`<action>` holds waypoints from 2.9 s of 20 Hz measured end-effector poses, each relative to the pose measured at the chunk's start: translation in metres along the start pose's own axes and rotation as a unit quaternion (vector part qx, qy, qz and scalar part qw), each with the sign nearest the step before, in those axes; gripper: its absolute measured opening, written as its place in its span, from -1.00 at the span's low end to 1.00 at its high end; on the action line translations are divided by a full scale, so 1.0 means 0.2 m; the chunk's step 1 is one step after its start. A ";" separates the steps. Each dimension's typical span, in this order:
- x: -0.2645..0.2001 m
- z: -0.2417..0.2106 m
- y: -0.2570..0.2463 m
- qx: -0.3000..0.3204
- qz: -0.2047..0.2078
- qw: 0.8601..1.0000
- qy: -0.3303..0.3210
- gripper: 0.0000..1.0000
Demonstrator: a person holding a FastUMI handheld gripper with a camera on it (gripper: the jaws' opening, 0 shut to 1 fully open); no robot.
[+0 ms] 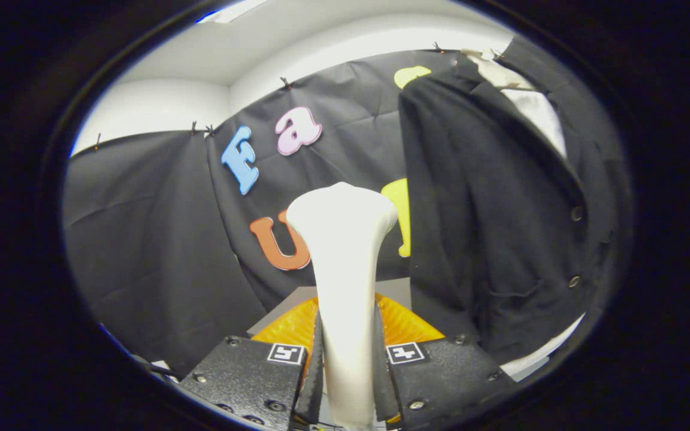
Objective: Iron the clothes twice with a garment steamer, once on the left side and once on the right side.
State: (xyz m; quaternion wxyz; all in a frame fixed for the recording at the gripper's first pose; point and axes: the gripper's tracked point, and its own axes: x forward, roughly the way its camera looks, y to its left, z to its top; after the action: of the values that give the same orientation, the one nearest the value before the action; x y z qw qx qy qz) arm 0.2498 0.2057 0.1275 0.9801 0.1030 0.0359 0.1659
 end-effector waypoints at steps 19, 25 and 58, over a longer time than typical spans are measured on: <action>-0.69 0.78 -0.55 -0.037 -0.120 0.985 -0.115 -0.27; -0.50 0.82 -0.68 -0.047 -0.141 0.984 -0.101 -0.26; -0.23 0.21 -1.08 -0.097 -0.218 0.971 -0.011 -0.26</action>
State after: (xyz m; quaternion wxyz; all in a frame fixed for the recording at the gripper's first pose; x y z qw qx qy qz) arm 0.2795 -0.0174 0.1242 0.9983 -0.0009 0.0301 -0.0506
